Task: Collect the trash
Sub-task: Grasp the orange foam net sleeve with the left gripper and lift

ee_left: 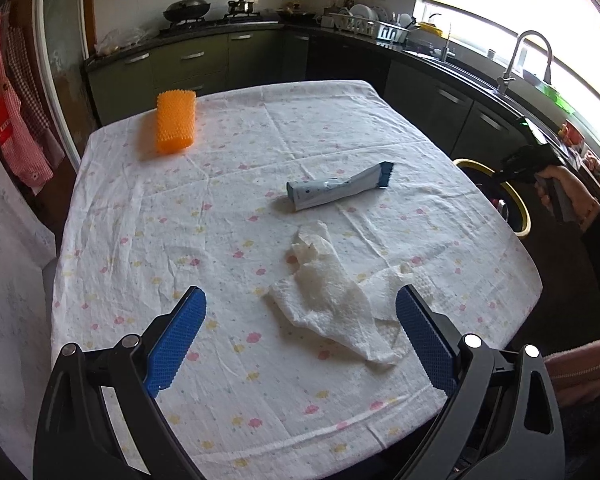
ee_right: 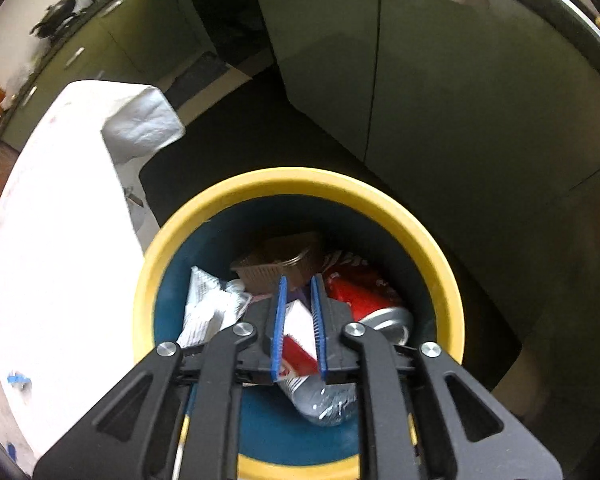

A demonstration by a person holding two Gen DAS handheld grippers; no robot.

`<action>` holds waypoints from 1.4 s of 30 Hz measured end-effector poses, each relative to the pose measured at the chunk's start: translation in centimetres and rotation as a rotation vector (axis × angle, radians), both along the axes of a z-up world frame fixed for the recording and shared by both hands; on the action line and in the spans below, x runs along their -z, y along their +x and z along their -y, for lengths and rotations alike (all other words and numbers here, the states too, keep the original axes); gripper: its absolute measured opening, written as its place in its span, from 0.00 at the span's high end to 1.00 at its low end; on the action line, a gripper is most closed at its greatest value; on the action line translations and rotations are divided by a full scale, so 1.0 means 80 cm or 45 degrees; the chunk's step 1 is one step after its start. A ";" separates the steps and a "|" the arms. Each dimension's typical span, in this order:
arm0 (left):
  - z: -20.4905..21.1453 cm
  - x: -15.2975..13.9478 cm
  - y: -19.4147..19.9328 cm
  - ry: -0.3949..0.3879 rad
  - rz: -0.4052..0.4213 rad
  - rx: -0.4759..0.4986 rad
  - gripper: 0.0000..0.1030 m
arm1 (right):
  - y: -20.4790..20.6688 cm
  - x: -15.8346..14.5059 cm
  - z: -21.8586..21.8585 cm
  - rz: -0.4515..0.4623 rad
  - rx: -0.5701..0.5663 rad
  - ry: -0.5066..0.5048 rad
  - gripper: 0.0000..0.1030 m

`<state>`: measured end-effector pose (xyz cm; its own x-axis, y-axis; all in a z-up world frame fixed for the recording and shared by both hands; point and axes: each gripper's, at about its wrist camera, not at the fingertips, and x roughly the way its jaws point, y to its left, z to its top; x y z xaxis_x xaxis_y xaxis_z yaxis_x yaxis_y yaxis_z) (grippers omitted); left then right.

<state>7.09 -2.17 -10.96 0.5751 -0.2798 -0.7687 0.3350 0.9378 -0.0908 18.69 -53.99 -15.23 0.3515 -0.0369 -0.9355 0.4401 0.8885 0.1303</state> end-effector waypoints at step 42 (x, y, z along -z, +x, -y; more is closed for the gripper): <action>-0.063 0.058 0.464 0.257 -0.238 -0.485 0.05 | -0.022 -0.030 -0.152 0.097 -0.452 0.069 0.54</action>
